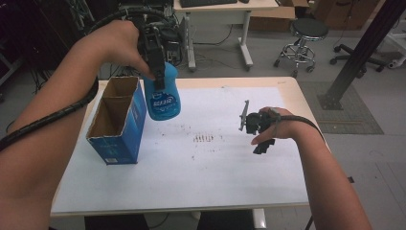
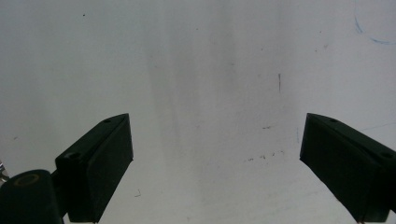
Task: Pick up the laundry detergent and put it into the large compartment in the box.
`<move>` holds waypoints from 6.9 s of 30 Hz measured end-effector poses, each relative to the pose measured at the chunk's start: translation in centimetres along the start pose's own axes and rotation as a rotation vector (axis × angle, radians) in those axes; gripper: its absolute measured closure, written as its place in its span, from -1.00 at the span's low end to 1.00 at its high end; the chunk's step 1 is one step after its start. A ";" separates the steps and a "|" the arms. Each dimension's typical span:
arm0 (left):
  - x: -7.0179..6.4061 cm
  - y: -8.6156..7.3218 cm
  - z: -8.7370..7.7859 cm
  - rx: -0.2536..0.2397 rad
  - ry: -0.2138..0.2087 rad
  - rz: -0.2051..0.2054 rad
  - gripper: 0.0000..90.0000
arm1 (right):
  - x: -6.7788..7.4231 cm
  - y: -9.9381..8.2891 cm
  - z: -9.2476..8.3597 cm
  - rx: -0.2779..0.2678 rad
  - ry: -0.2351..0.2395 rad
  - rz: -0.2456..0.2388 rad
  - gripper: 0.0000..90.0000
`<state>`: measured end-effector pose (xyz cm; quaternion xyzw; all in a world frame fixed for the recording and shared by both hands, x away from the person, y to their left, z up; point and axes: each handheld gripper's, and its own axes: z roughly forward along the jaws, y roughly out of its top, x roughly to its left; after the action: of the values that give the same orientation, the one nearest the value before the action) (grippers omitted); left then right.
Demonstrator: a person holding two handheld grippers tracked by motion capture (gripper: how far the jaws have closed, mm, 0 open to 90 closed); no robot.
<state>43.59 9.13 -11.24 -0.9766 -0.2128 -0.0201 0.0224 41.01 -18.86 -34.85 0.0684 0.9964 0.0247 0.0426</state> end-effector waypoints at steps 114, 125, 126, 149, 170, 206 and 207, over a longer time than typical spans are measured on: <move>7.4 -13.8 3.6 0.035 -0.007 -0.921 -0.16 | -0.1 2.2 -0.9 -0.010 -0.019 -0.068 -0.78; 7.5 -14.0 5.1 0.027 -0.018 -0.938 -0.16 | -0.1 2.3 -0.8 -0.011 -0.019 -0.069 -0.78; 7.4 -14.0 5.3 0.026 -0.022 -0.945 -0.16 | -0.1 2.3 -0.8 -0.011 -0.019 -0.069 -0.78; 7.3 -13.7 9.3 0.039 -0.036 -0.975 -0.16 | -0.1 2.6 -0.7 -0.018 -0.015 -0.080 -0.77; 6.6 -13.6 12.8 0.047 -0.032 -0.987 -0.16 | 0.0 2.8 -0.7 -0.017 -0.015 -0.086 -0.77; 6.3 -14.0 17.5 0.056 -0.040 -0.995 -0.16 | 0.1 3.3 -0.3 -0.010 -0.010 -0.094 -0.77; 6.3 -14.0 17.5 0.056 -0.040 -0.995 -0.16 | 0.1 3.3 -0.3 -0.010 -0.010 -0.094 -0.77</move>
<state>44.00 25.39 -27.93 -0.7559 -0.6538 -0.0040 0.0324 41.31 -15.63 -34.35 0.0214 0.9982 0.0274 0.0490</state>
